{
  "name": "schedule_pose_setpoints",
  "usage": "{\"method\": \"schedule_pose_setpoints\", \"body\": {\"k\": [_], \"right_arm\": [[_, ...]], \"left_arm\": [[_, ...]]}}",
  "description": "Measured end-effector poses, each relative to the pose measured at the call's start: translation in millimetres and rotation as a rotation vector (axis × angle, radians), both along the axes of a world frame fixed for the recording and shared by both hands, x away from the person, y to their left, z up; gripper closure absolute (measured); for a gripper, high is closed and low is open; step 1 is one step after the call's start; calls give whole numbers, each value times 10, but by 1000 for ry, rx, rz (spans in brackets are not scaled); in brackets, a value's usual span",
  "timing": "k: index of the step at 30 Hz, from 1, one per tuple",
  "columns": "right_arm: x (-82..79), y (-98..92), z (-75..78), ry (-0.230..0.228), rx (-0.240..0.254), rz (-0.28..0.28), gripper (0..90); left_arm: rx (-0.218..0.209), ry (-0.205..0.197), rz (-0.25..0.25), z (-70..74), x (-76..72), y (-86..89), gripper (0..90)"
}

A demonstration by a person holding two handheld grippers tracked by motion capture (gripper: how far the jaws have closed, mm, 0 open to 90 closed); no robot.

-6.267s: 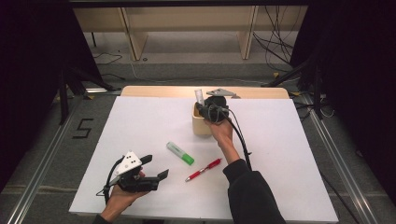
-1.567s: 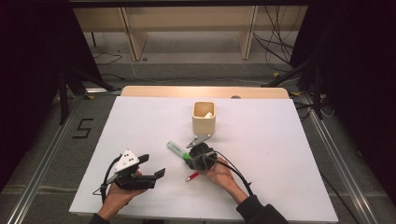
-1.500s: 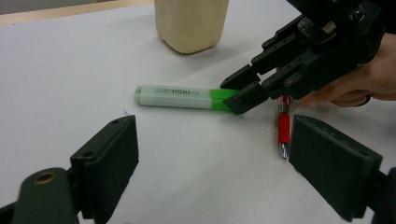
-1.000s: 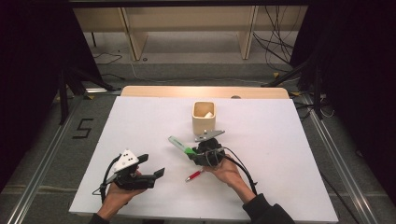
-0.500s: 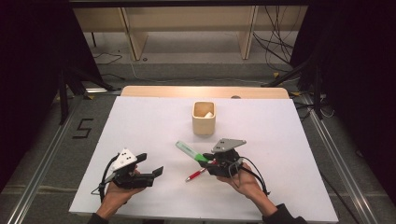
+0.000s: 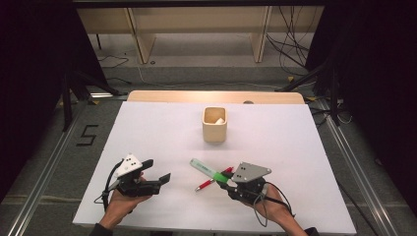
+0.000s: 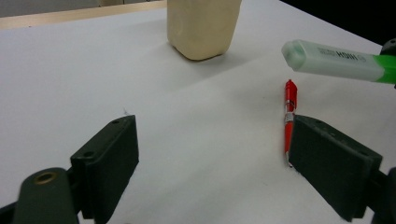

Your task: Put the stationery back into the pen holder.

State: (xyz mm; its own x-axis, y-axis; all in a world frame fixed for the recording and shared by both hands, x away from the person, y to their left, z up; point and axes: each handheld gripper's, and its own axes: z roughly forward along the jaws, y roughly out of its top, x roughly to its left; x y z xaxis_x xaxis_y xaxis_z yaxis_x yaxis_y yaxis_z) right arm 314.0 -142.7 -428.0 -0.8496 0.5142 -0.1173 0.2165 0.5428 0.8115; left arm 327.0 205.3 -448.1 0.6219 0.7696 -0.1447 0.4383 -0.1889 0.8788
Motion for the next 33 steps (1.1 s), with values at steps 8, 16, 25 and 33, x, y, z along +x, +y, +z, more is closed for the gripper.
{"method": "schedule_pose_setpoints", "body": {"k": [8, 16, 25, 33], "right_arm": [[-144, 13, -6, -52, -57, 44, 677], [-195, 48, -26, -95, -104, 74, 678], [-361, 167, -71, -280, -269, 132, 677], [-533, 251, -162, -561, -422, 231, 677]], "left_arm": [[-15, 10, -64, 175, 4, -61, 160], [62, 10, -165, 299, 26, -273, 160], [147, 25, -264, 409, 111, -438, 160], [215, 61, -357, 492, 131, -580, 160]]}}
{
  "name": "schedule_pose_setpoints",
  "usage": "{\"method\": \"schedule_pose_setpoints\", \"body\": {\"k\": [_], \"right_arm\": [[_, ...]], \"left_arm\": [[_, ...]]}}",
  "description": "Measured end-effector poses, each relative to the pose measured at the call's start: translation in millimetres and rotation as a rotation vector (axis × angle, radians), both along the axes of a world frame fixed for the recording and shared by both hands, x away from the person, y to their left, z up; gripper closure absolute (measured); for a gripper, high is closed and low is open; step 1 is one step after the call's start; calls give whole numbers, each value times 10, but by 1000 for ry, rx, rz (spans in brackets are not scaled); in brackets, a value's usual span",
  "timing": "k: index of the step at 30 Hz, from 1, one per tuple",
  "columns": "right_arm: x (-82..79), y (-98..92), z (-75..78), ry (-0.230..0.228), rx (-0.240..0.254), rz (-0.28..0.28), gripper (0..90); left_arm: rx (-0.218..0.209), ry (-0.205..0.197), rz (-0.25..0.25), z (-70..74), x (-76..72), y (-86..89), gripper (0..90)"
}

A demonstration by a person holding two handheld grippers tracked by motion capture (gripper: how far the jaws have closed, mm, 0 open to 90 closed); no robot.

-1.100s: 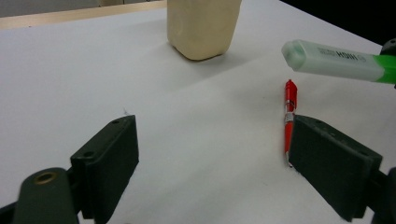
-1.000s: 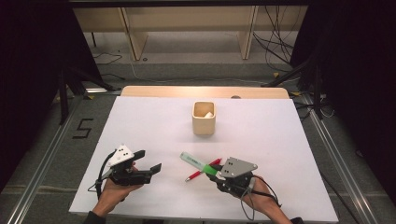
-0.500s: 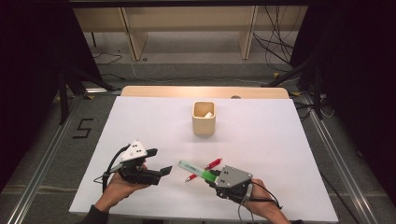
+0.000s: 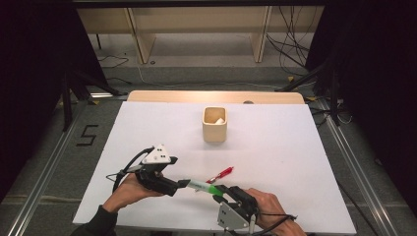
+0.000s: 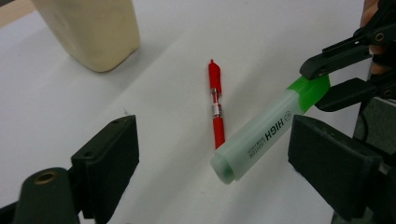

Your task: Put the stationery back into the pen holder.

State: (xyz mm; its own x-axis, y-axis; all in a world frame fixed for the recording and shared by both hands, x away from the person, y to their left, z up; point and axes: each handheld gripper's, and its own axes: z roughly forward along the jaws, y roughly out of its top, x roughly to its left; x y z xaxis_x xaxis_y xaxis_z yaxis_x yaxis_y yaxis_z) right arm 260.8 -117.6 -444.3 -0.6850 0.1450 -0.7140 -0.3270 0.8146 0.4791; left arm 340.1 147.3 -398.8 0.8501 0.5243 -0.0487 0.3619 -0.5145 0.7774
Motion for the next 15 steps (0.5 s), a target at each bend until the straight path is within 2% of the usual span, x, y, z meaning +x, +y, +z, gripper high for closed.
{"method": "schedule_pose_setpoints", "body": {"k": [1, 3, 4, 10, 11, 12, 15], "right_arm": [[-15, 7, -6, -18, -10, 8, 677], [-30, 15, -19, -34, -14, 10, 677], [-56, 24, -37, -78, -30, 28, 677], [-104, 44, -93, -150, -71, 41, 677], [-106, 46, -103, -172, -82, 49, 677], [-117, 52, -117, -181, -92, 50, 677], [-134, 67, -145, -223, -132, 70, 677]], "left_arm": [[25, 9, -27, 10, 1, -50, 160], [38, 15, -42, 14, 5, -75, 160], [77, 24, -74, 18, 6, -130, 163], [202, 51, -181, 26, -8, -308, 183], [202, 51, -181, 26, -8, -308, 184], [238, 53, -210, 22, -6, -347, 185], [260, 60, -235, 13, -2, -375, 191]]}}
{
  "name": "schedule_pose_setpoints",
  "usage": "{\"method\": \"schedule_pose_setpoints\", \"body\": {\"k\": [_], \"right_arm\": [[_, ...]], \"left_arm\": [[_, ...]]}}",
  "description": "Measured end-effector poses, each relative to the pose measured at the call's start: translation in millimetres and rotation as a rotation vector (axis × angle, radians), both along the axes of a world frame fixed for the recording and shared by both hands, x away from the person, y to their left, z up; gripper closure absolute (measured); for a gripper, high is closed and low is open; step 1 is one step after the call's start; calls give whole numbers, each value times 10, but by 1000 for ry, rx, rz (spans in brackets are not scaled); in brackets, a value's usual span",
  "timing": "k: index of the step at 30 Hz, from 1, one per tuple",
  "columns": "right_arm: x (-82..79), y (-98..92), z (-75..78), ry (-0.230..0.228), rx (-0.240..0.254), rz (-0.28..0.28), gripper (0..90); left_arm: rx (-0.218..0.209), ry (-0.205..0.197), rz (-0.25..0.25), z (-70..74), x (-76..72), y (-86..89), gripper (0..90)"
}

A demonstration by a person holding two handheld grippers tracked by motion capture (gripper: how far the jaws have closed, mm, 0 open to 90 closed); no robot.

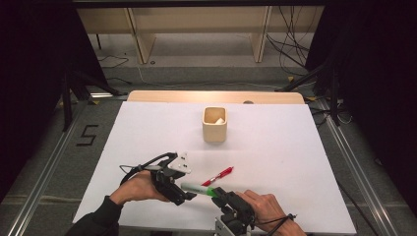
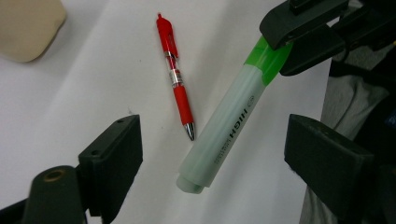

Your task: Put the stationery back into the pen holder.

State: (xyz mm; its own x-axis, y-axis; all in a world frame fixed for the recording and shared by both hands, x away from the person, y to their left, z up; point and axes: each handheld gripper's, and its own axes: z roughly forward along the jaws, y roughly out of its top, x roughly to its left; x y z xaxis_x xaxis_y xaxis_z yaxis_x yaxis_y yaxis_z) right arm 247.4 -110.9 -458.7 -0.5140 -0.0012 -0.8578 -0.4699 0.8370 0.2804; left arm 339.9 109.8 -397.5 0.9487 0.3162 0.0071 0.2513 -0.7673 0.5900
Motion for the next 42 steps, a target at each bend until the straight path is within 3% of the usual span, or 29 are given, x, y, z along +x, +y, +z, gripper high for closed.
{"method": "schedule_pose_setpoints", "body": {"k": [6, 10, 14, 15, 22, 31, 35, 42], "right_arm": [[-39, 31, -31, -41, -31, 33, 677], [-50, 43, -55, -58, -46, 45, 677], [-66, 52, -62, -60, -57, 52, 677], [-66, 52, -63, -66, -61, 60, 677], [-65, 60, -77, -69, -77, 75, 677], [-81, 62, -94, -73, -85, 95, 677], [-90, 66, -99, -72, -92, 91, 677], [-96, 77, -113, -75, -101, 96, 677]], "left_arm": [[70, 8, -80, 17, -10, -96, 233], [114, 29, -111, -11, -1, -152, 245], [132, 48, -126, -33, 16, -199, 262], [138, 74, -129, -46, 28, -234, 280], [194, 94, -201, -57, 34, -342, 396], [214, 126, -271, -101, 64, -422, 513], [247, 134, -294, -113, 66, -438, 533], [259, 145, -305, -135, 72, -446, 569]]}}
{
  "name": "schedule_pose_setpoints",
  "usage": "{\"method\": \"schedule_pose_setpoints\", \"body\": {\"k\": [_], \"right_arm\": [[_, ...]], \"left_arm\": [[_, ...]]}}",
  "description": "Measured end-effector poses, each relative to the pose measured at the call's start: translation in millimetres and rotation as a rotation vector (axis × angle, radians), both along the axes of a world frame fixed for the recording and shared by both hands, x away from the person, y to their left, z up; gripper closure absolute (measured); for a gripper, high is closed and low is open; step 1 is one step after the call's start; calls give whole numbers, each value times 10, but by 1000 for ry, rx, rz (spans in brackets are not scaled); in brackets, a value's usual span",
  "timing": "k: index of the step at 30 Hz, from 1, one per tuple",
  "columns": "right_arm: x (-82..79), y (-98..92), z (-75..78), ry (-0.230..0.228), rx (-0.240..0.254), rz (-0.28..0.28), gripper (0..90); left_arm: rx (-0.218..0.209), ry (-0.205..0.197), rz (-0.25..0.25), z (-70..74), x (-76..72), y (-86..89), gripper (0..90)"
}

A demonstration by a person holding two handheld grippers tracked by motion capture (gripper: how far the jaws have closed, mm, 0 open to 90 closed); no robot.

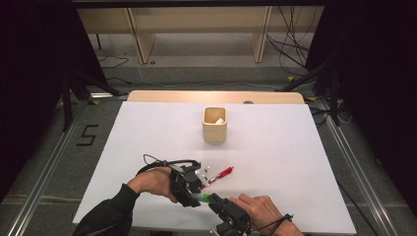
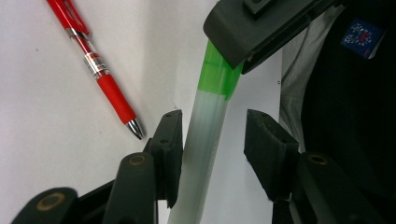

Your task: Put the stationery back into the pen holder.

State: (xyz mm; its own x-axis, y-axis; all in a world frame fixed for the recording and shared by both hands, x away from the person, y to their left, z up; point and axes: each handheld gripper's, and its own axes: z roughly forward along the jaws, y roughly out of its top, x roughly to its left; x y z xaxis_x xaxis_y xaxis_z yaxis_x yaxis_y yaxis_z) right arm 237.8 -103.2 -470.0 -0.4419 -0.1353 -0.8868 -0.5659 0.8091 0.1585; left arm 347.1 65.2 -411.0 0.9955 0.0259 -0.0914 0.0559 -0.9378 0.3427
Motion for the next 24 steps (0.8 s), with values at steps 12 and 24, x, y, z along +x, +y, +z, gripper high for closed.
{"method": "schedule_pose_setpoints", "body": {"k": [12, 24], "right_arm": [[-21, 31, -28, -3, -11, 26, 677], [-47, 29, -54, -14, -21, 48, 675]], "left_arm": [[37, 15, -22, -31, 6, -49, 658], [47, 90, -52, -28, 51, -38, 758]]}}
